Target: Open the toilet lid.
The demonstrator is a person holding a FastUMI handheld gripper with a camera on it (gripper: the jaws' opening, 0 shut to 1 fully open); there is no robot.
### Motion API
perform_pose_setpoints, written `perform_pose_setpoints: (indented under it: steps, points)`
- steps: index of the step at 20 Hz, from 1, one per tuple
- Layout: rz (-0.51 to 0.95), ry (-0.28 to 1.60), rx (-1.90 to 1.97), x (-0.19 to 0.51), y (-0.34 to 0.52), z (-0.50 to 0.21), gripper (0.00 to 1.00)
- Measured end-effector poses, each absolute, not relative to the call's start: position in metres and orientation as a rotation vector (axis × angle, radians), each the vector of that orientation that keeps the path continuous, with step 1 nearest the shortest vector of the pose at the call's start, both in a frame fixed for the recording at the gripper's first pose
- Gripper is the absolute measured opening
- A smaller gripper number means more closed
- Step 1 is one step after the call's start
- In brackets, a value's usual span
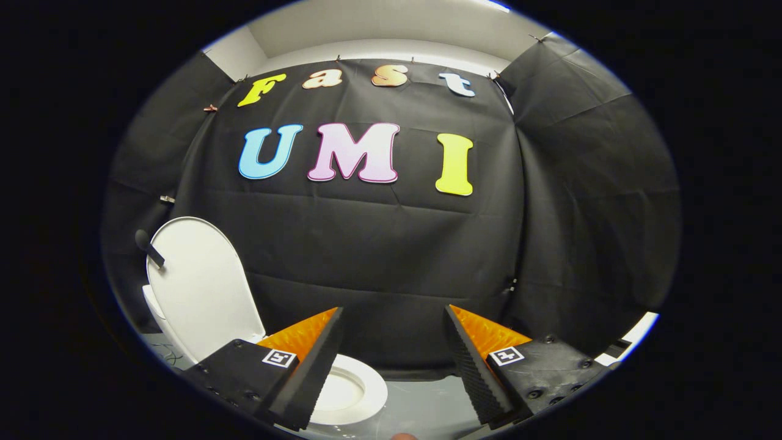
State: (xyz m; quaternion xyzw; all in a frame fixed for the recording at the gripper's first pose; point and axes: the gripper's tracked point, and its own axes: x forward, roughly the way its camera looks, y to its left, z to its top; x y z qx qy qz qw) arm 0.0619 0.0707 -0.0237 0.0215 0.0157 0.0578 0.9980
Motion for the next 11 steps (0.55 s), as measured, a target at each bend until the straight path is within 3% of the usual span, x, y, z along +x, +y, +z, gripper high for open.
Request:
perform_pose_setpoints:
  steps: [11]
  points:
    - [0.15,0.011,-0.026,0.053,0.089,-0.022,0.99]
